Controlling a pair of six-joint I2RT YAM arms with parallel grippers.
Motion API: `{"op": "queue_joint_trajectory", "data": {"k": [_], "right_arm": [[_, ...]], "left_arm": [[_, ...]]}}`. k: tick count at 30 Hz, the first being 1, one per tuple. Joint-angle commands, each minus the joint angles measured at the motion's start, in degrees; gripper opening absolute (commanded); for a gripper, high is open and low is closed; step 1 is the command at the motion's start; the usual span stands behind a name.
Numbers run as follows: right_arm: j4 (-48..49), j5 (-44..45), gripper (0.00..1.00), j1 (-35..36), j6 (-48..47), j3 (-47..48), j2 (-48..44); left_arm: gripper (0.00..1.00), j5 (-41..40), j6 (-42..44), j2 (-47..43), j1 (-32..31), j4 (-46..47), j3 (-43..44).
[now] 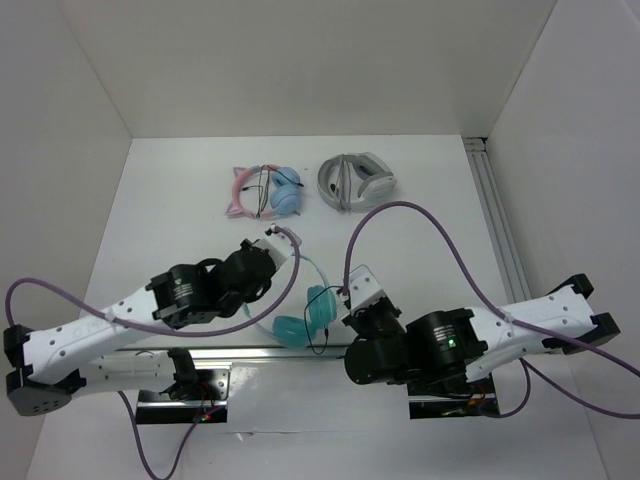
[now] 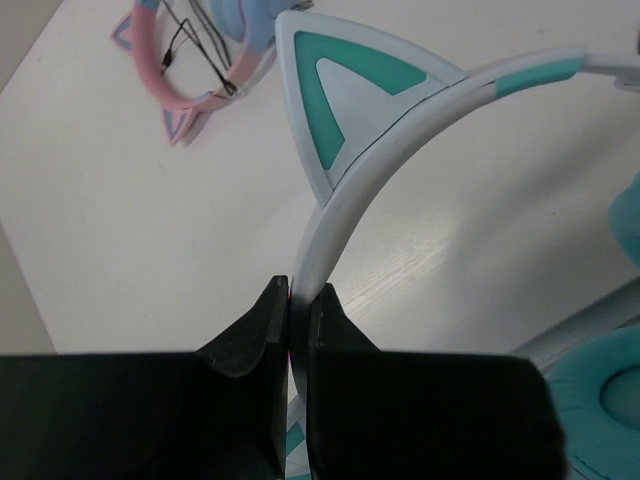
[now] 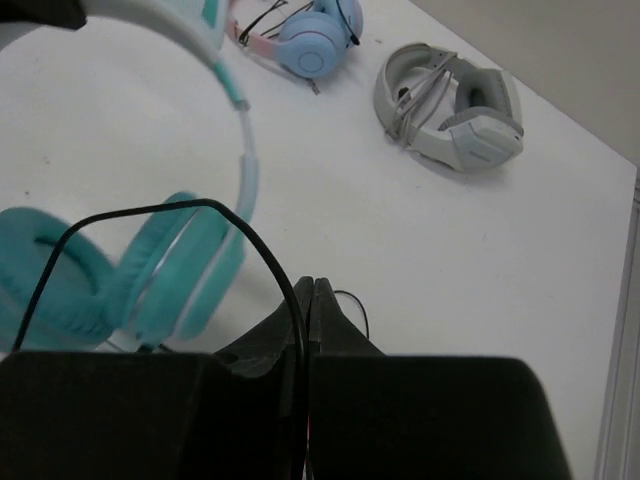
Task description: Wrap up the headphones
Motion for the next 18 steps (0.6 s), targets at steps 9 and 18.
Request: {"op": "queue_joint_trajectory", "data": {"k": [9, 18], "right_arm": [[5.91, 6.43, 0.00, 0.24, -6.72, 0.93, -3.37], [19.78, -2.19, 0.00, -8.81, -12.78, -6.97, -4.61]], "left_arm": [[0.00, 23.49, 6.73, -1.47, -4.25, 4.76, -0.09], [0.00, 28.32, 6.47, -5.51, -4.25, 4.24, 3.59]]}}
